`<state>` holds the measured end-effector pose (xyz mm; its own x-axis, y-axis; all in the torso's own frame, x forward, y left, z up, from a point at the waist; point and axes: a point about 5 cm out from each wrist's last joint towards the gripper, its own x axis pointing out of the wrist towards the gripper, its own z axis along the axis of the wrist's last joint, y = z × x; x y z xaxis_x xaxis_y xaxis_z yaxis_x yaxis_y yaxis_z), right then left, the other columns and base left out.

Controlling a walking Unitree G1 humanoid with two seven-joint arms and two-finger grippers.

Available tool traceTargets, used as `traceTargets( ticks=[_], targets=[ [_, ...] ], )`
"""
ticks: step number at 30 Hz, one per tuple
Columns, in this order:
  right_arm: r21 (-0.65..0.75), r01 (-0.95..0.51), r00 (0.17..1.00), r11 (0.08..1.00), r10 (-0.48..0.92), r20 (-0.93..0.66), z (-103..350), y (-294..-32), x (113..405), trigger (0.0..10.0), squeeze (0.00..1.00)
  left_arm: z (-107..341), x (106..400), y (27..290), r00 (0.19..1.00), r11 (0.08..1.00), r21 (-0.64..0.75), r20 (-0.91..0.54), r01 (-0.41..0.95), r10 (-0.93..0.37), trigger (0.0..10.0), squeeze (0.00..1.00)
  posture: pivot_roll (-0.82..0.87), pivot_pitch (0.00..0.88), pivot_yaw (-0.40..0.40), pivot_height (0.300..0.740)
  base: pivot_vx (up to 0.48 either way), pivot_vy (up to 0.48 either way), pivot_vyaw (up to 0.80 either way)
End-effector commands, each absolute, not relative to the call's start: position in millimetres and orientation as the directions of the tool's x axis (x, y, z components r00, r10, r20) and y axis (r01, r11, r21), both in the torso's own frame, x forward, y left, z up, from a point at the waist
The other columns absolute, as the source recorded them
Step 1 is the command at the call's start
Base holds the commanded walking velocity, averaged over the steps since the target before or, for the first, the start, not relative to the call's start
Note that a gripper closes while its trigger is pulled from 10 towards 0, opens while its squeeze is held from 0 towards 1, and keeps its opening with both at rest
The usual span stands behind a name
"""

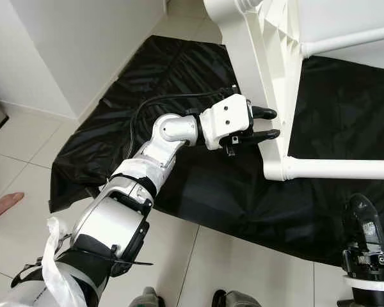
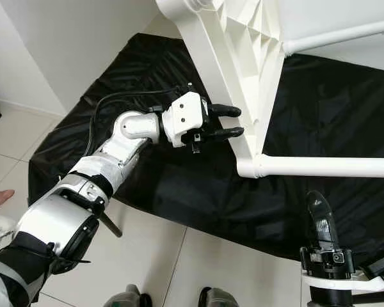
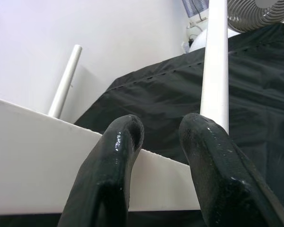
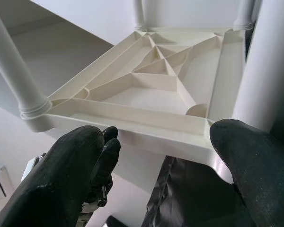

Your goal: Building children table

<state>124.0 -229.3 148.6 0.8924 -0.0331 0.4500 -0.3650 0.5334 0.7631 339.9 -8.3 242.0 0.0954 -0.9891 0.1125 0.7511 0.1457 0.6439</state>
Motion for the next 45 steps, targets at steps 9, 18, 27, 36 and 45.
traceTargets(
  ticks=[9,18,27,36,45],
  targets=[
    [0.862,-0.350,0.866,0.366,-0.225,0.447,128.2,-213.9,126.6,10.0,0.00,249.8,343.2,-7.7,0.144,0.211,0.645,0.155,0.735,-0.977,10.0,0.00,-0.04,0.119,0.133,0.740,0.000,0.000,0.00],
    [0.862,-0.350,0.866,0.366,-0.225,0.447,128.2,-213.9,126.6,10.0,0.00,249.8,343.2,-7.7,0.144,0.211,0.645,0.155,0.735,-0.977,10.0,0.00,-0.04,0.119,0.133,0.740,0.000,0.000,0.00],
    [0.862,-0.350,0.866,0.366,-0.225,0.447,128.2,-213.9,126.6,10.0,0.00,249.8,343.2,-7.7,0.144,0.211,0.645,0.155,0.735,-0.977,10.0,0.00,-0.04,0.119,0.133,0.740,0.000,0.000,0.00],
    [0.862,-0.350,0.866,0.366,-0.225,0.447,128.2,-213.9,126.6,10.0,0.00,249.8,343.2,-7.7,0.144,0.211,0.645,0.155,0.735,-0.977,10.0,0.00,-0.04,0.119,0.133,0.740,0.000,0.000,0.00],
    [0.862,-0.350,0.866,0.366,-0.225,0.447,128.2,-213.9,126.6,10.0,0.00,249.8,343.2,-7.7,0.144,0.211,0.645,0.155,0.735,-0.977,10.0,0.00,-0.04,0.119,0.133,0.740,0.000,0.000,0.00]
  ],
)
